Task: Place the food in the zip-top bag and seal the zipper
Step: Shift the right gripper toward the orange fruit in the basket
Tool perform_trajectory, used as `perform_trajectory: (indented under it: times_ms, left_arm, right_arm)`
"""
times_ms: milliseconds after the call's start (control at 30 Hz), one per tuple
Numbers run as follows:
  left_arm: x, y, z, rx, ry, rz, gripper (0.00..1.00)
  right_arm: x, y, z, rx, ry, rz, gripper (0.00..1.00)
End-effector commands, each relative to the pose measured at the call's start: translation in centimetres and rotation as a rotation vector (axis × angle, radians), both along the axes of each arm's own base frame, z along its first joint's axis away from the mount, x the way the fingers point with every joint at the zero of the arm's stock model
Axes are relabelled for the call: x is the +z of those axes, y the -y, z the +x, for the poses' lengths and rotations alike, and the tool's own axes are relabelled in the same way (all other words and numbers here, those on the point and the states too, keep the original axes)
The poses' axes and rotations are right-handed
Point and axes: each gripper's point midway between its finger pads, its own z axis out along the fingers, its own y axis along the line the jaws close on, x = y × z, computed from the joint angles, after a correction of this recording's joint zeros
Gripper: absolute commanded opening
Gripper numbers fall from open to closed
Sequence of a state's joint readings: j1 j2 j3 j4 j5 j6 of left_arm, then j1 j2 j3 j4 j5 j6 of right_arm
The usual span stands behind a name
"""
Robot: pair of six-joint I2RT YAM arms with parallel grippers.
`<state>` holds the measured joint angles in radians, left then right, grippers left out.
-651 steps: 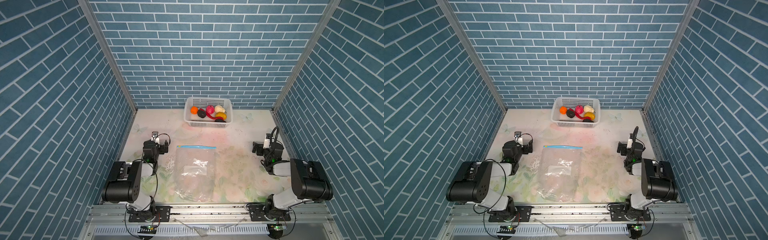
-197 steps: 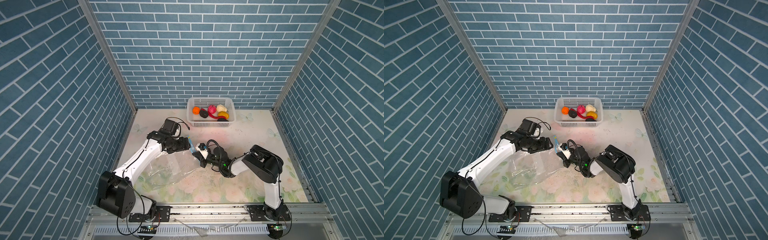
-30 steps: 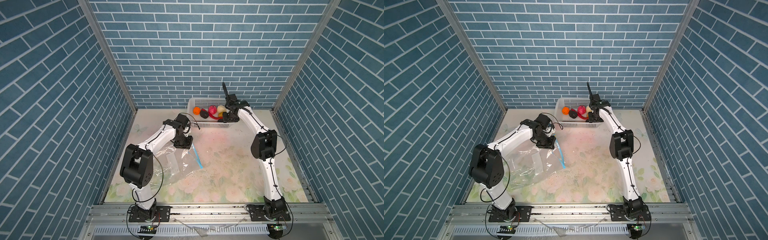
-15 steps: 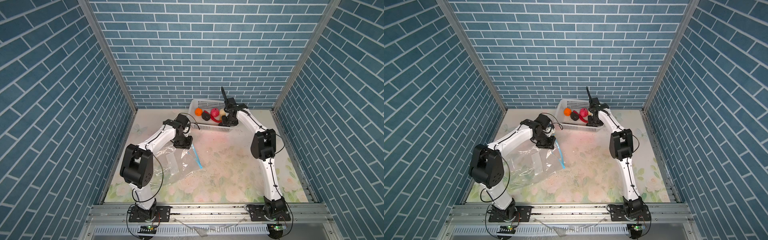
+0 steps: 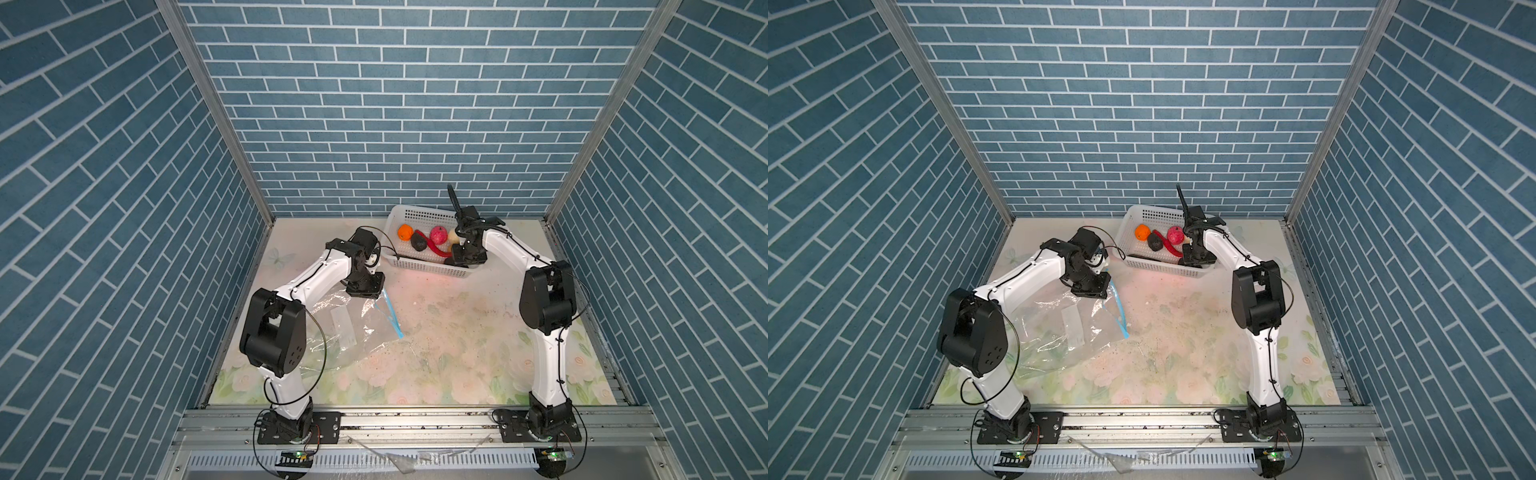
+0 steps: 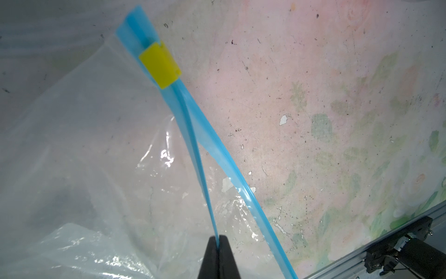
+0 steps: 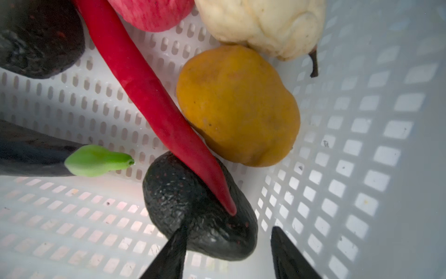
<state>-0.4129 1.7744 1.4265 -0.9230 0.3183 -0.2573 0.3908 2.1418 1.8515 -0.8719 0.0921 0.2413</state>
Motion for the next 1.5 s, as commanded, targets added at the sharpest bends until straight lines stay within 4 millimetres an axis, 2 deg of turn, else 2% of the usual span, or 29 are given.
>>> perform_trajectory:
  times_ms: [0,200,433,733,933,1000,1100,1300,1467]
  left_arm:
    - [1.9,0.0,-0.3,-0.006,0.03,-0.003,0.0]
    - [2.1,0.0,-0.5,-0.01,0.027,0.0,0.0]
    - [2.0,0.2,-1.1,-0.022,0.011,-0.003,0.0]
    - [2.2,1.2,-1.6,-0.058,0.008,-0.001,0.0]
    - [2.1,1.8,-1.6,-0.069,0.004,-0.006,0.0]
    - [2.2,2.0,-1.5,-0.076,0.008,-0.005,0.0]
    - [2.2,2.4,-1.5,-0.083,0.01,-0.01,0.0]
    - [2.4,2.7,-1.1,-0.093,0.023,-0.014,0.0]
    - [2.3,3.2,-0.7,-0.096,0.024,-0.029,0.0]
  right_arm:
    - [0.4,1.6,-1.3,0.023,-0.004,-0.051,0.58]
    - [0.4,4.1,-2.7,0.013,-0.009,-0.093,0.58]
    - [0.2,7.1,-3.2,0.037,0.005,-0.158,0.57]
    - [0.5,9.0,-2.9,0.098,0.044,-0.229,0.56]
    - [0.6,10.9,-2.7,0.077,0.05,-0.265,0.56]
    - [1.2,10.8,-2.5,0.048,0.061,-0.25,0.56]
    - [2.9,8.8,-2.2,-0.022,0.075,-0.122,0.56]
    - [6.2,1.8,-1.3,0.028,0.185,0.129,0.58]
    - [7.0,-2.7,0.1,0.073,0.21,0.192,0.58]
